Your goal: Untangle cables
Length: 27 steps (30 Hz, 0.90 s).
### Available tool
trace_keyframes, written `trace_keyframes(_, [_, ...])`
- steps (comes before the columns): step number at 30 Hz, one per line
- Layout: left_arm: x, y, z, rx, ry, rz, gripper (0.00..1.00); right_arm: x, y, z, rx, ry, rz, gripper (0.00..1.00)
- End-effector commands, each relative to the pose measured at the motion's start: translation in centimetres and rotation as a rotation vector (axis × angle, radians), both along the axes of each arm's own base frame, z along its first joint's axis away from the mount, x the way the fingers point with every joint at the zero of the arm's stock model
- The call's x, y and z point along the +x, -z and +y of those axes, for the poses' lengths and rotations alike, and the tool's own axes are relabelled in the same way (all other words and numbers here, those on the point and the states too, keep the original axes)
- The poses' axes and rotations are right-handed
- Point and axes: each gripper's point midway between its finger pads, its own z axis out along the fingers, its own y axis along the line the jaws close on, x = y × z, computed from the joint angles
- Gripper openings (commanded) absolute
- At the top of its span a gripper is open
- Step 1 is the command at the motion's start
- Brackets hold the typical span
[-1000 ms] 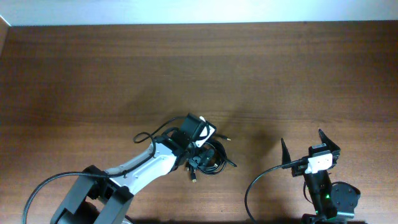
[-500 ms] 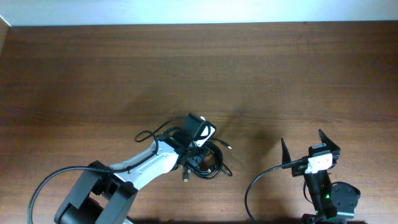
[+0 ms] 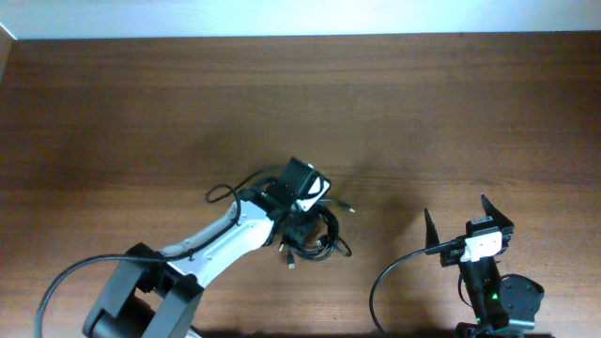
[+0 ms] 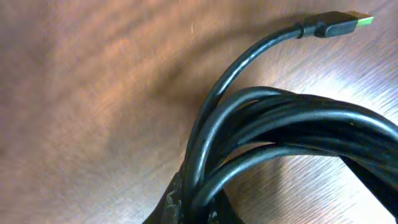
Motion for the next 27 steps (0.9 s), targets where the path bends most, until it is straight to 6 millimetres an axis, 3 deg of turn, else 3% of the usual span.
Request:
trace_keyframes(1, [2.5,-6.4,-2.0,-0.112,0.007,-0.152,0.0,0.0,0.2,0.0,0.004,0.002,0.003,0.99])
trace_keyframes(6, [3.6,-13.8,-2.8,-0.229,0.046,-0.362,0.0,0.0,0.2,0.0,0.003,0.002,0.003,0.99])
trace_keyframes(9, [3.7,-16.7,-2.9,-0.279,0.046,-0.437,0.0,0.0,0.2,0.0,0.003,0.002,0.003,0.99])
trace_keyframes(19, [2.6,-21.2,-2.4,-0.34,0.08,-0.55,0.0,0.0,0.2,0.0,0.004,0.002,0.003,0.99])
trace_keyframes(22, [1.2,-22.1,-3.9,-0.378,0.25,-0.568,0.0,0.0,0.1,0.0,0.003,0.002,0.0,0.99])
trace_keyframes(27, [-2.9,-23.9,-7.8,-0.528,0.64,-0.602,0.0,0.0,0.1,0.0,0.003,0.002,-0.001,0.99])
